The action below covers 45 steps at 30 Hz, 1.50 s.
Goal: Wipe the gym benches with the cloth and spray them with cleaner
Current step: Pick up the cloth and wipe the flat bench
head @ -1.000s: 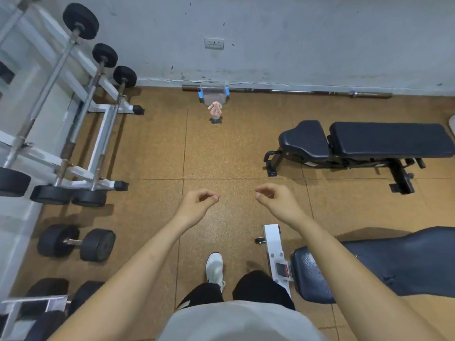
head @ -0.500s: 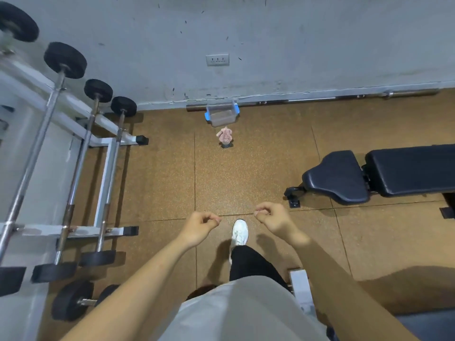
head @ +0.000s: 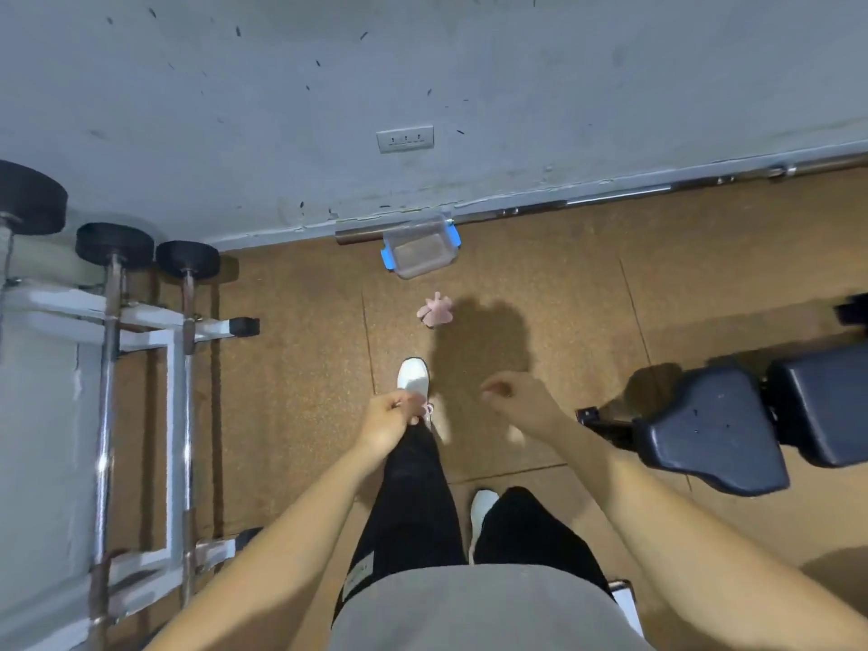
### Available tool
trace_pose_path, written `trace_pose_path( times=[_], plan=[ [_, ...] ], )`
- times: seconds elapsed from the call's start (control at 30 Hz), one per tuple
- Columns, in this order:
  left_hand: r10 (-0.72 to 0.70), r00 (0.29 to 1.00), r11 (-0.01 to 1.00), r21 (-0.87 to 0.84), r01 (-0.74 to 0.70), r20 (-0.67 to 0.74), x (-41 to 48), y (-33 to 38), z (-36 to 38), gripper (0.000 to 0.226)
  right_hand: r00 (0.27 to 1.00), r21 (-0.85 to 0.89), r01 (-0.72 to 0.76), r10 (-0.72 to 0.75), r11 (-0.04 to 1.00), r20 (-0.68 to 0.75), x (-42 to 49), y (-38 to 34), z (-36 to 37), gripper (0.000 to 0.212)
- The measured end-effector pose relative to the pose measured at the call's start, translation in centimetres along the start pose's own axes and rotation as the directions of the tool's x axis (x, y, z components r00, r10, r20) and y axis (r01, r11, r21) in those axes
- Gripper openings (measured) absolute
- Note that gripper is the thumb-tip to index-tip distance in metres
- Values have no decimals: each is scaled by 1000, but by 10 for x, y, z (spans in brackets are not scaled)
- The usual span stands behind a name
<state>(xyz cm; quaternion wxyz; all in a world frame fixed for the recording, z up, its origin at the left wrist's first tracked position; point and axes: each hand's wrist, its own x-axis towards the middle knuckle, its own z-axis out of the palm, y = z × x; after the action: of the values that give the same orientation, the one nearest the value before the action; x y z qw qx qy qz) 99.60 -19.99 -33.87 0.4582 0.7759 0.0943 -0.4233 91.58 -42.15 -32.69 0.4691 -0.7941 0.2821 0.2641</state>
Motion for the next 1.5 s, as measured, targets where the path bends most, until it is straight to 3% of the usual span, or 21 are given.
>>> trace_pose_path(
  times=[0.17, 0.33, 0.63, 0.8, 0.93, 0.97, 1.03, 1.17, 1.37, 1.5],
  plan=[
    [-109, 992, 989, -89, 115, 69, 153, 25, -26, 16, 988, 91, -115, 123, 989, -98, 139, -22, 5, 16],
    [-223, 974, 972, -57, 226, 48, 285, 21, -26, 17, 971, 150, -216, 228, 965, -69, 275, -7, 25, 8],
    [-281, 960, 960, 3, 281, 4, 501, -48, 17, 17, 939, 213, -328, 342, 921, -32, 498, 85, 75, 40],
    [-305, 952, 951, 60, 304, 18, 576, -76, 43, 59, 913, 297, -398, 408, 868, 32, 576, 117, 93, 66],
    [-371, 925, 923, 139, 358, 83, 598, -87, 64, 70, 896, 312, -440, 433, 842, 94, 601, 130, 111, 64],
    [-367, 928, 922, 158, 354, 65, 599, -88, 66, 61, 899, 312, -433, 432, 846, 76, 603, 132, 114, 56],
    [-334, 942, 928, 173, 331, -12, 597, -92, 68, 21, 902, 326, -407, 431, 853, -2, 601, 135, 117, 35],
    [-259, 955, 941, 186, 284, -147, 580, -86, 62, 5, 885, 351, -387, 450, 853, -119, 578, 134, 111, 17],
    [-181, 968, 945, 240, 220, -175, 541, -43, 49, 11, 910, 431, -248, 361, 867, -202, 516, 110, 86, 10],
    [-27, 997, 974, 224, 44, -75, 482, 2, 44, 11, 913, 468, -159, 310, 869, -266, 445, 91, 55, 8]
  ],
)
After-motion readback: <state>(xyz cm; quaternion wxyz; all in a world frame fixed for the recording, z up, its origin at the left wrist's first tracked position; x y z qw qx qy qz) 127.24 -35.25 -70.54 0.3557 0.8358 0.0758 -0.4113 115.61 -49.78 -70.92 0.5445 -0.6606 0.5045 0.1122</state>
